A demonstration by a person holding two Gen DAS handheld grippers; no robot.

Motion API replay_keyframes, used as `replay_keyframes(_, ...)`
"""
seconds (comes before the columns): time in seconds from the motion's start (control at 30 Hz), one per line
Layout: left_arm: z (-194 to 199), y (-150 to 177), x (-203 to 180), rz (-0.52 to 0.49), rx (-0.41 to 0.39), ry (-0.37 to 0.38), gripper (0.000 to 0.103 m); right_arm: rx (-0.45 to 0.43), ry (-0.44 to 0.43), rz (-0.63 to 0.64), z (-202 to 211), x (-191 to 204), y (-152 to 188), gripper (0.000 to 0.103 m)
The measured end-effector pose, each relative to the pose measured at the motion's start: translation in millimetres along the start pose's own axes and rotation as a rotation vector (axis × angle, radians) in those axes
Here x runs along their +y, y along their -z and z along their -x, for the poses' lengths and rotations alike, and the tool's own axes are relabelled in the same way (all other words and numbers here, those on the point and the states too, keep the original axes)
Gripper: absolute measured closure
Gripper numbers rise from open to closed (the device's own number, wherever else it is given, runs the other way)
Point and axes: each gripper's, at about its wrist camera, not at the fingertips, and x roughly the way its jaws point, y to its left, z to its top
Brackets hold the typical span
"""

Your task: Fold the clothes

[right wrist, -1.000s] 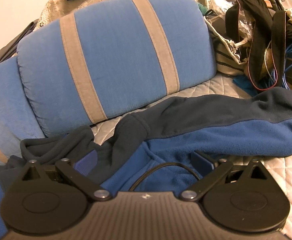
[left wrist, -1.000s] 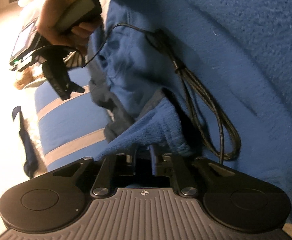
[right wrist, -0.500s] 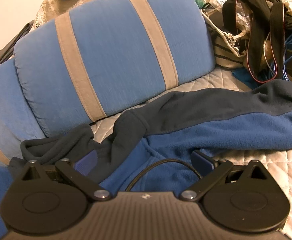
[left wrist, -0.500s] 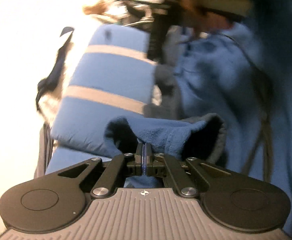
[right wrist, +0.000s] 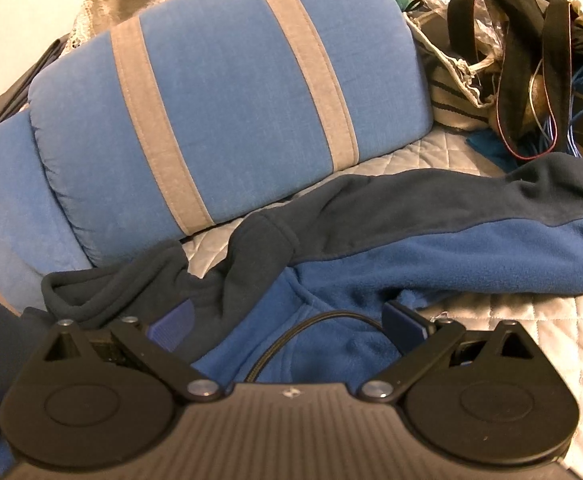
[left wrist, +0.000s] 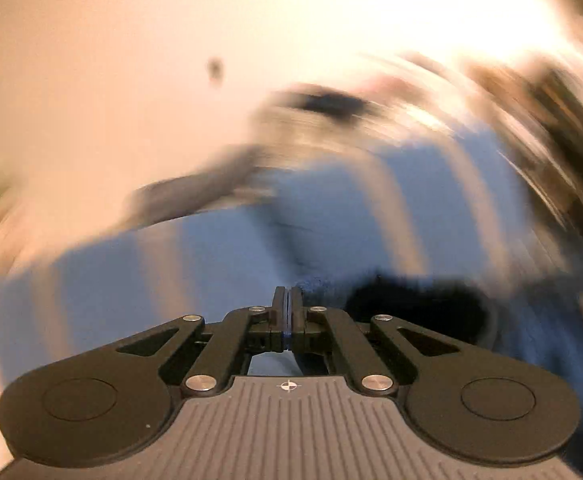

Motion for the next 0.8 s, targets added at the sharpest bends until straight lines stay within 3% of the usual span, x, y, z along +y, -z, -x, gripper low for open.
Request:
replay_keyframes(0.1,23,18,106,0.454,-0.037,-0.259,0.103,0.009,-0.001,0.000,-1,-1,0,0.000)
replay_keyframes(0.17,46,50,152,0.615,-0.022,-0.390,0.103,0.017,-0.007,-0.010,-2,-1,0,0.000)
replay_keyframes(0.23,72,88,182,0.711,0.014,-0.506,0.103,0.027,-0.021,-0.015,-3,0,0,0.000)
replay_keyframes(0.4,133,177,228,0.917,0.070,-0.678,0.103,0.023,-0.037,0.015,-1,7,3,0.000)
replay_keyframes(0.6,192,235,243,1.061,0.118,-0.774,0.103,0.051,-0.042,-0.006,-4,5,4,0.000)
replay_keyframes(0.73,204,240,240,1.109,0.095,-0.754,0.102,0.061,-0.046,-0.013,-6,5,5,0.000)
replay_keyframes(0.8,206,248,246,1.192,0.068,-0.707,0.095,0.063,-0.046,-0.011,-6,5,5,0.000)
